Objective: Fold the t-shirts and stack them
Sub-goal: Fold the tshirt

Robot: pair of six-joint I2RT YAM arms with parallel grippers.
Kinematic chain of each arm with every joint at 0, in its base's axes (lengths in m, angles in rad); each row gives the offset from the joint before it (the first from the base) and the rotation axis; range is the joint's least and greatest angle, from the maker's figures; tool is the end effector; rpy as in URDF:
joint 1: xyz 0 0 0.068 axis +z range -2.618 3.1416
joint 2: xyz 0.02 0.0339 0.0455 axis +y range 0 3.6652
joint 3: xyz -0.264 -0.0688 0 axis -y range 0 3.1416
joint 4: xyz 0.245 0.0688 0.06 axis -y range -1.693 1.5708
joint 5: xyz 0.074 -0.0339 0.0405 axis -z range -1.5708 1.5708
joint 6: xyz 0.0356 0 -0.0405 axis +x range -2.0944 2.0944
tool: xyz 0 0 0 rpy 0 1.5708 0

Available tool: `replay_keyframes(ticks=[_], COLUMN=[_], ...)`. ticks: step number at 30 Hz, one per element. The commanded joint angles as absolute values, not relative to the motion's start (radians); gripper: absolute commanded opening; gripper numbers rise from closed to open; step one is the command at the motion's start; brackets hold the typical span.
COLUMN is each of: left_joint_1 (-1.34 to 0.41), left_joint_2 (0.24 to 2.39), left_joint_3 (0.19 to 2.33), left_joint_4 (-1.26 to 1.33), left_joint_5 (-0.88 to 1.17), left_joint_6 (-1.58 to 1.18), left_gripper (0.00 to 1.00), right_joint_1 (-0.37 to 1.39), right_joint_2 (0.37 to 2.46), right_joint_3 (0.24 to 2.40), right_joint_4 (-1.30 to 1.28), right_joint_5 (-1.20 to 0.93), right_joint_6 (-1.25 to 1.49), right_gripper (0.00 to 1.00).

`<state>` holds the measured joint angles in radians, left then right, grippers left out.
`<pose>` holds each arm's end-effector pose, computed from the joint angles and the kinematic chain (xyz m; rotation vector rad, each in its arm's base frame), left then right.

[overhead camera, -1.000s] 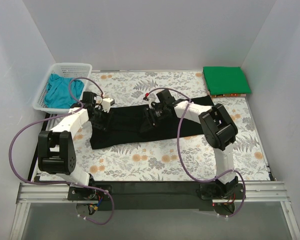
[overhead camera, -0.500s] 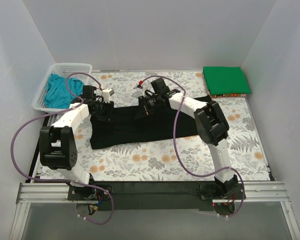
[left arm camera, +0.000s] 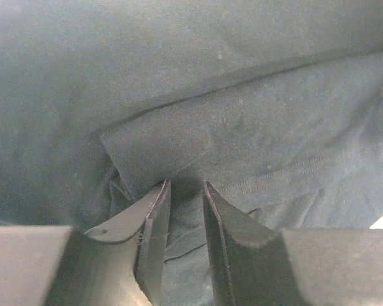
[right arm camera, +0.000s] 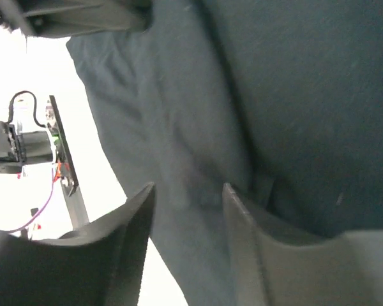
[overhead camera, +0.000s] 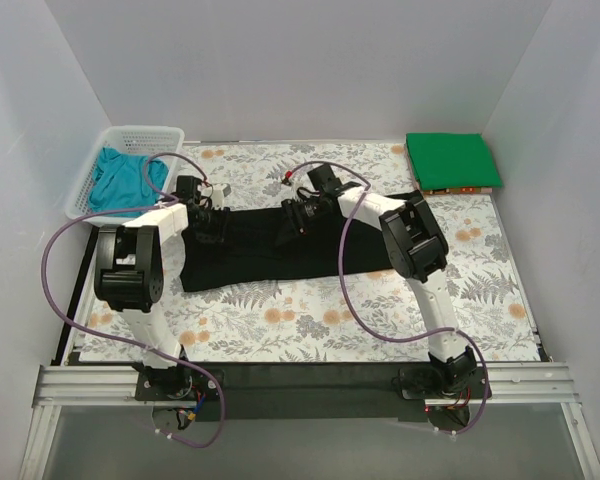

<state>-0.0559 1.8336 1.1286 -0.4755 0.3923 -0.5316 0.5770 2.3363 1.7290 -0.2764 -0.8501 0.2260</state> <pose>0.3534 -0.0334 0.1565 -0.5530 2.7480 -0.6930 0.4046 0.2953 0.1379 -0.8322 2.3826 1.3863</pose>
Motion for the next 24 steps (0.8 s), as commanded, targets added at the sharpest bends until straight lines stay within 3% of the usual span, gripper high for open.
replay_keyframes(ticks=[1, 6, 10, 14, 19, 24], left_joint_1=[-0.04, -0.04, -0.046, -0.1, -0.231, -0.276], left_joint_2=[1.858, 1.763, 1.685, 1.623, 1.545, 1.581], left_joint_3=[1.169, 1.236, 1.284, 1.226, 1.111, 1.1], left_joint_4=[-0.434, -0.455, -0.58, -0.638, -0.629, -0.635], left_joint_5=[0.296, 0.336, 0.371, 0.321, 0.089, 0.032], left_joint_6=[-0.5, -0.509, -0.534, -0.647, -0.765, -0.815], left_gripper=[0.28, 0.5, 0.62, 0.63, 0.63, 0.79], right_joint_1=[0.558, 0.471, 0.352, 0.278, 0.258, 0.256], right_joint_2=[2.154, 2.019, 1.936, 1.937, 2.006, 2.083], right_joint_3=[1.795, 1.796, 1.712, 1.678, 1.692, 1.671], right_joint_4=[-0.356, -0.622, -0.753, -0.856, -0.916, -0.928], right_joint_5=[-0.871, -0.776, -0.538, -0.376, -0.16, -0.02], right_joint_6=[0.14, -0.081, -0.277, -0.45, -0.543, -0.583], right_gripper=[0.58, 0.64, 0.66, 0.66, 0.58, 0.53])
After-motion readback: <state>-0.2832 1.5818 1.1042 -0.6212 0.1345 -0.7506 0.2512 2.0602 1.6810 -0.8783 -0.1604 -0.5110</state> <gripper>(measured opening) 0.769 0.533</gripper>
